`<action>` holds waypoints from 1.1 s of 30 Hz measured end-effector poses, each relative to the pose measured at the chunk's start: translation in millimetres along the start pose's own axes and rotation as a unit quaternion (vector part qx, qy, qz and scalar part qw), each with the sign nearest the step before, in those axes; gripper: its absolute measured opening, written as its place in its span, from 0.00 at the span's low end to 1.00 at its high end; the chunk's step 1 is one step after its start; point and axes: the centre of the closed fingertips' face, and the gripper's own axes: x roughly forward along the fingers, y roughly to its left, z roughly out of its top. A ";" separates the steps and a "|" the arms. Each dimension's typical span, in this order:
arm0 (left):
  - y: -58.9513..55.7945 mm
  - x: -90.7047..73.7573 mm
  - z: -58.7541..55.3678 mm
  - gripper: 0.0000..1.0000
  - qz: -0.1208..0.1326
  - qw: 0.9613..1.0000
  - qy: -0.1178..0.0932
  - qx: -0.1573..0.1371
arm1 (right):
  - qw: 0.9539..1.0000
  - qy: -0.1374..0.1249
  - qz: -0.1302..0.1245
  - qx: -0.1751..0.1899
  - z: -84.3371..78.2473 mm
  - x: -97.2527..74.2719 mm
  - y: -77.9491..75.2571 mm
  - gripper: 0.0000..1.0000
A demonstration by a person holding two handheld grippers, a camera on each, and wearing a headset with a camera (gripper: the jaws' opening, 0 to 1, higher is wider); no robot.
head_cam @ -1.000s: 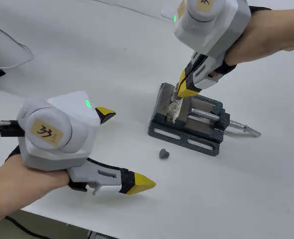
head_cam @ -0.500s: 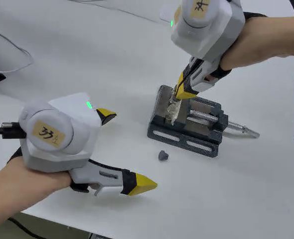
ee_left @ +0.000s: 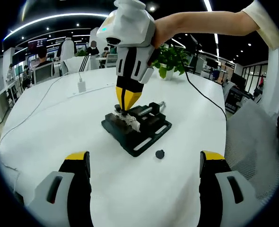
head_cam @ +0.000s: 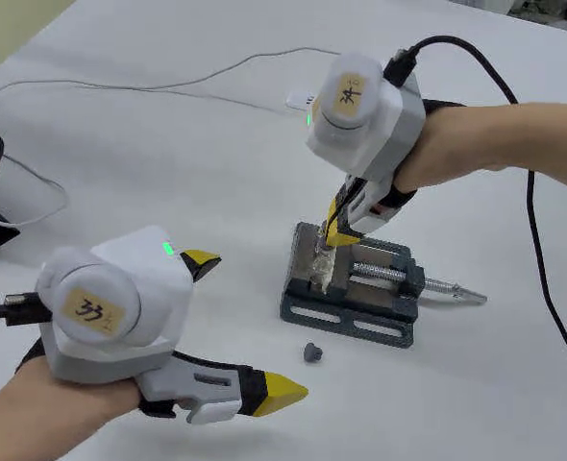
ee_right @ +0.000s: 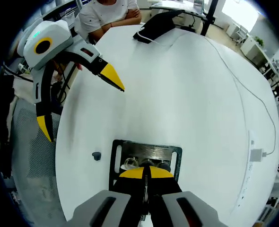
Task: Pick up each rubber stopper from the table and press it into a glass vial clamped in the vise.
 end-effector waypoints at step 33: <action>3.9 -18.3 1.7 0.96 0.026 1.000 -0.008 0.000 | 0.997 -0.070 -0.026 0.017 -7.5 -17.3 34.6 0.44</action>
